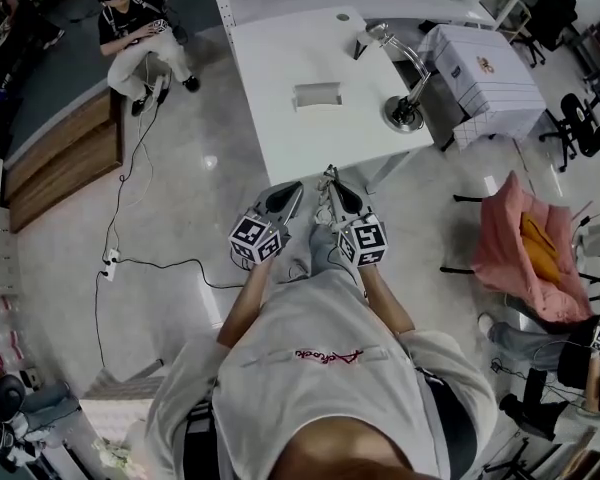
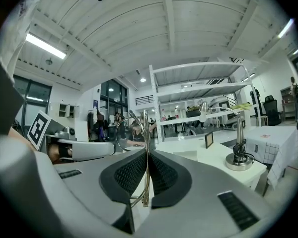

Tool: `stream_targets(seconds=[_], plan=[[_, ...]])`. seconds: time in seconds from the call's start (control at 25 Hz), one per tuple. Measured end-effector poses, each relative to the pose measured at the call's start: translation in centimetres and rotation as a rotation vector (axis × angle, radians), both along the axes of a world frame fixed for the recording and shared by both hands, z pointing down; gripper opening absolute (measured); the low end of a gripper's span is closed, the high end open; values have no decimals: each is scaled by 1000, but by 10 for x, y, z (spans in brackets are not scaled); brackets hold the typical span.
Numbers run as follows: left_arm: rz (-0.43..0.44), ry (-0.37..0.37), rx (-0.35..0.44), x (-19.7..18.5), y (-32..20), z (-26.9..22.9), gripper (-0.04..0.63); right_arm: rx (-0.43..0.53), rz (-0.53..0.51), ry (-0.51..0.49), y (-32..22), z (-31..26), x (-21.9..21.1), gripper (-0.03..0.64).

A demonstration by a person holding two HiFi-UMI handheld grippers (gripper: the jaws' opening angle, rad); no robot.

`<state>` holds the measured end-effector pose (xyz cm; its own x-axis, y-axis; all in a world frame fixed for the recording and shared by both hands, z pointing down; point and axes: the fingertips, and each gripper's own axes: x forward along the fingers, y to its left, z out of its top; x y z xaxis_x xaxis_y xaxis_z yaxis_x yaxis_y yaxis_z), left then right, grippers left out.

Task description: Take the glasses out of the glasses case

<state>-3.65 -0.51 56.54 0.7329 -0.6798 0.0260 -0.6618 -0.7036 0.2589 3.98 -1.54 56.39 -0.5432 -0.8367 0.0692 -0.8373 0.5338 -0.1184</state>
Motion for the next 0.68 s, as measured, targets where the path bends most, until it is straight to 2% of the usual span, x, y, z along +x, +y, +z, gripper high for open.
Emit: stream_targets(seconds=[0.68], plan=[[4, -3, 18, -1, 5, -9, 25, 10, 3, 5, 4, -8, -2, 34]])
